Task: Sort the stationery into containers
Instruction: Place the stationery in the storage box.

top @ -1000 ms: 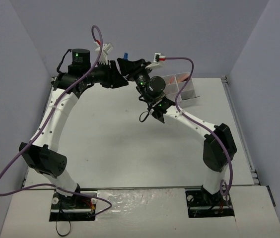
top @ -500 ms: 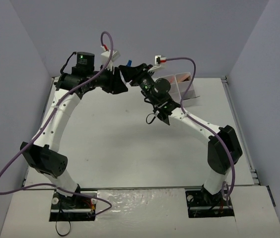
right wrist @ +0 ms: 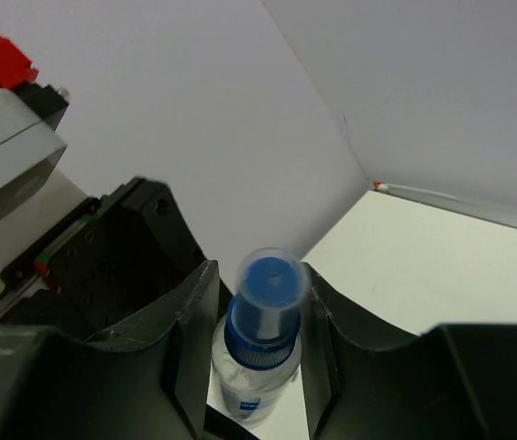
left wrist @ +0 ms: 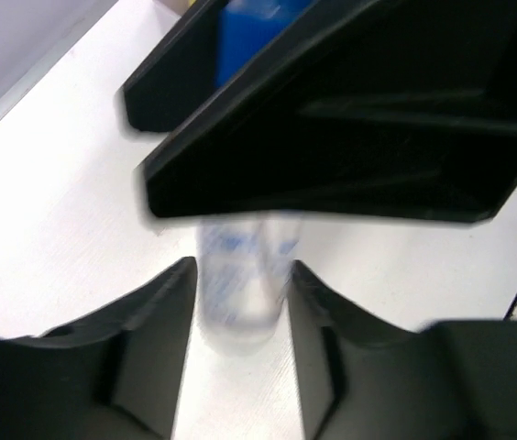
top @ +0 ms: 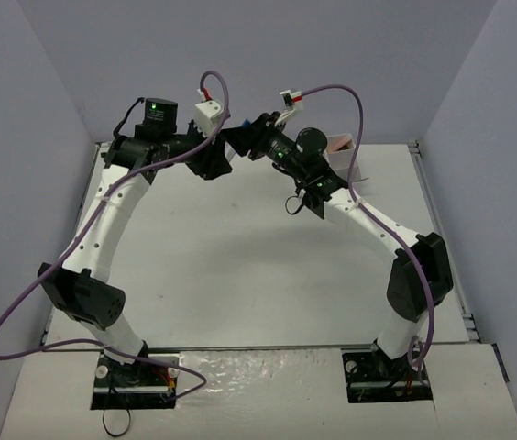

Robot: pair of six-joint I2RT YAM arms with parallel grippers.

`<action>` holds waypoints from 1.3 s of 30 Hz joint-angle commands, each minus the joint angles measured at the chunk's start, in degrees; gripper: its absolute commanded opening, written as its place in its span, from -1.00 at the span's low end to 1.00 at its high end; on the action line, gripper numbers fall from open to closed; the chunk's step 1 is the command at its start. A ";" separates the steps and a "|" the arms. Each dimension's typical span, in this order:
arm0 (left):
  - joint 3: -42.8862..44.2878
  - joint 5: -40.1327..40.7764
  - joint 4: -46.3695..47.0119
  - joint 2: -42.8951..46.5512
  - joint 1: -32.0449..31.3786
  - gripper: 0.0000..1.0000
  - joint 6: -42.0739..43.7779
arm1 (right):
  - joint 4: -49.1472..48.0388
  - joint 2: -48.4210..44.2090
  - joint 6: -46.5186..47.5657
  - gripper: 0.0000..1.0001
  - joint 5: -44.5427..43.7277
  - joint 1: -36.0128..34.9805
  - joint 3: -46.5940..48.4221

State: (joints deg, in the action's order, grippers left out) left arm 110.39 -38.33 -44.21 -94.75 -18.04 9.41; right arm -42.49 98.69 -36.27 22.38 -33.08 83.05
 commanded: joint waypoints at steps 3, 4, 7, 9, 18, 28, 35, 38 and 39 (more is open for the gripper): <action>3.57 3.78 1.21 3.87 2.93 0.64 -2.54 | -4.81 -4.45 1.22 -1.00 0.40 3.59 1.31; 3.69 4.15 0.83 3.82 2.93 0.79 -2.28 | -4.40 -4.77 2.01 -1.00 -0.45 3.58 0.81; 3.22 5.00 -0.05 4.26 2.93 0.94 -1.31 | -2.98 -6.44 5.59 -1.00 -4.07 3.82 -1.32; 3.23 5.00 -1.02 4.80 2.93 0.94 -0.69 | -1.62 -7.46 9.40 -1.00 -7.27 4.63 -2.63; 1.01 12.26 -5.80 8.60 3.98 0.94 1.14 | 2.33 -8.05 33.10 -1.00 -22.56 13.30 -11.94; -6.16 14.88 -6.32 12.29 11.17 0.94 0.80 | -5.36 0.11 38.74 -1.00 -24.48 18.97 -15.94; -10.98 14.77 -5.18 14.78 14.48 0.94 0.19 | -7.99 6.90 37.93 -1.00 -23.79 19.58 -13.18; -11.76 13.94 -5.05 15.12 15.67 0.94 -0.34 | -10.76 9.66 37.00 -1.00 -23.46 19.63 -13.30; -11.93 13.42 -5.10 15.20 16.23 0.94 -0.60 | -12.12 10.56 36.66 -1.00 -23.20 19.63 -13.42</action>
State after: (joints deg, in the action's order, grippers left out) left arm 97.37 -23.81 -51.27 -82.91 -3.56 9.82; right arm -43.69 107.77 0.93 -0.75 -13.54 66.93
